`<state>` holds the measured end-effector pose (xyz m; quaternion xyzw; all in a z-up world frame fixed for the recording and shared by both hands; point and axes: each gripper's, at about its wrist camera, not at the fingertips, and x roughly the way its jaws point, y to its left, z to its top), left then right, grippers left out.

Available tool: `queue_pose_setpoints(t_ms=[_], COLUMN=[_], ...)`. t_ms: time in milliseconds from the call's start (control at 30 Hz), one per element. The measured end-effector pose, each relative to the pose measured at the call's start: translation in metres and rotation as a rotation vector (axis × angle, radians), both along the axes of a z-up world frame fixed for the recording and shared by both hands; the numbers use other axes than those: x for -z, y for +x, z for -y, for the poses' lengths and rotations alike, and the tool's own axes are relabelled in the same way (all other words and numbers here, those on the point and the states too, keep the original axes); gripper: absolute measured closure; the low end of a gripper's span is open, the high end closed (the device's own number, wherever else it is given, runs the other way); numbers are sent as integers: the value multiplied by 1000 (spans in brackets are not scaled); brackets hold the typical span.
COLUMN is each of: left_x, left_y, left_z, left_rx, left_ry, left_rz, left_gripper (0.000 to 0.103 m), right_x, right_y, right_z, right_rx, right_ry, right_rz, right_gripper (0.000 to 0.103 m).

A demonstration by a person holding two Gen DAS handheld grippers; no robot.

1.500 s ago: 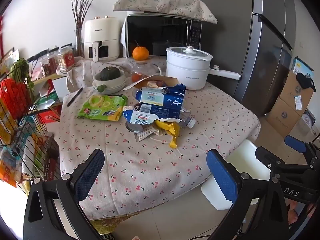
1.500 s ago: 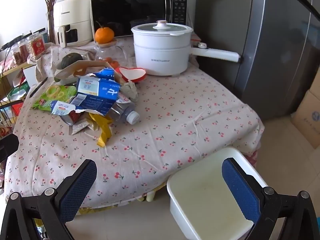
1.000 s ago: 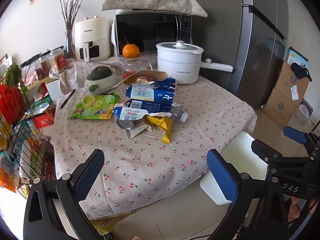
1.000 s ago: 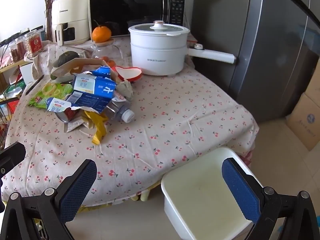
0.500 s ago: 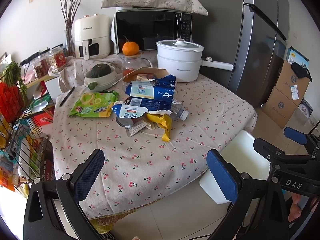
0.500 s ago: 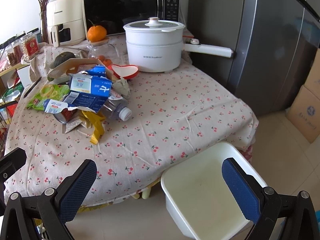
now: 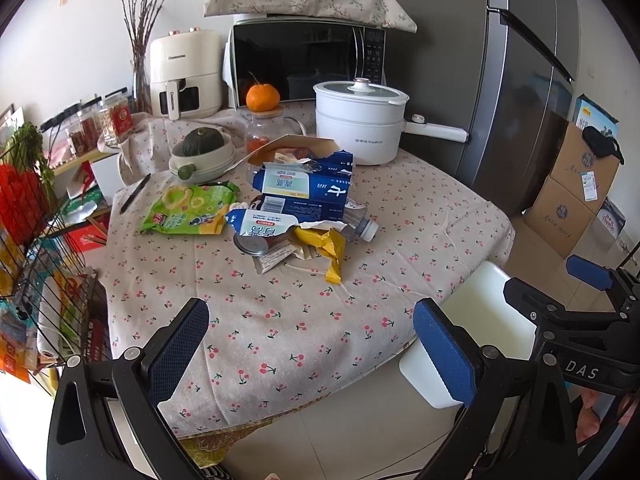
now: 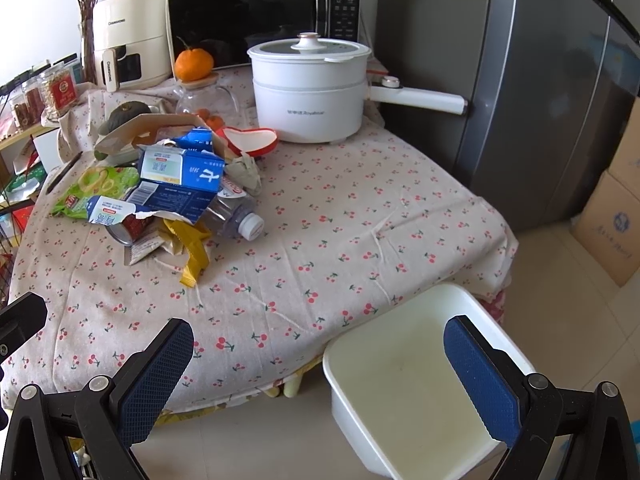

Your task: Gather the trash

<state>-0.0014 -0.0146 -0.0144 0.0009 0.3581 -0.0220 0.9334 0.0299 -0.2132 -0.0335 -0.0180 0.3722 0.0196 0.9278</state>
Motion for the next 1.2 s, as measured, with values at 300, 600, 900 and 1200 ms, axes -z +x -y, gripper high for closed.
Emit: queue_pose_setpoints(t_ms=[300, 600, 900, 1200], left_x=[-1, -2, -2, -3], left_y=[2, 2, 2, 2], left_z=[3, 4, 3, 3], left_rx=[0, -3, -2, -4], left_ry=[10, 9, 8, 8], left_rz=[1, 2, 3, 4], left_gripper=[0, 0, 0, 0], right_x=[0, 0, 2, 4], right_y=[-1, 0, 0, -1], right_z=[-1, 1, 0, -1], right_rx=[2, 3, 2, 4], right_ry=[-11, -11, -22, -24], right_rz=[7, 3, -3, -4], right_gripper=[0, 0, 0, 0])
